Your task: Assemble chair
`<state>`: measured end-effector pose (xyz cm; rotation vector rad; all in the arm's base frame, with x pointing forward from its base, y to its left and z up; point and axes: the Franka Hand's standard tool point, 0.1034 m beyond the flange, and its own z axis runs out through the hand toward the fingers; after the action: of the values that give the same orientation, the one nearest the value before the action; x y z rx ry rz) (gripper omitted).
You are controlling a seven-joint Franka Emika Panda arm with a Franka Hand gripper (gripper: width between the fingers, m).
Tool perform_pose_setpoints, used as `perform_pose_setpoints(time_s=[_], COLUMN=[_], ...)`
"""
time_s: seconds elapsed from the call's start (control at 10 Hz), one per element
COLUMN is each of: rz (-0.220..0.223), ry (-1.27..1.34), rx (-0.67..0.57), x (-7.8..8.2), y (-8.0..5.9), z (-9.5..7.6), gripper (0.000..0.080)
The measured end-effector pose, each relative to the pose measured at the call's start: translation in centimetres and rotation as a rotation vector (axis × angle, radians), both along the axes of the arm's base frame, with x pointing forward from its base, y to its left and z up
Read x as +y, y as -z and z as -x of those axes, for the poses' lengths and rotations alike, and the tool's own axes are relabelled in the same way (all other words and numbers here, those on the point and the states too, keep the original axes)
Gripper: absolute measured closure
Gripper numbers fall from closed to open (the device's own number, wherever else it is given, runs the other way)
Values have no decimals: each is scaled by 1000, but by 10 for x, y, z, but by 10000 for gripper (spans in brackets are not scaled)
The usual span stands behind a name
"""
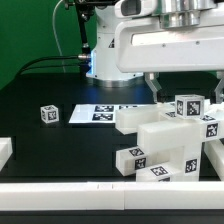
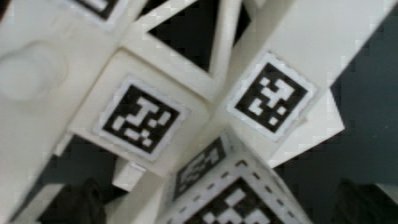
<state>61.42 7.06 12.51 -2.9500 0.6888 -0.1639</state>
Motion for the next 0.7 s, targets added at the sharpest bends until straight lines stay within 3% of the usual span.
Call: perform_pose_setpoints(time_s=[0.5, 0.7], rz=[89, 85], ry=[-389, -358], rx=[-5, -3], x=[6, 5], y=[4, 4], z=[-2, -2], gripper=[150, 150])
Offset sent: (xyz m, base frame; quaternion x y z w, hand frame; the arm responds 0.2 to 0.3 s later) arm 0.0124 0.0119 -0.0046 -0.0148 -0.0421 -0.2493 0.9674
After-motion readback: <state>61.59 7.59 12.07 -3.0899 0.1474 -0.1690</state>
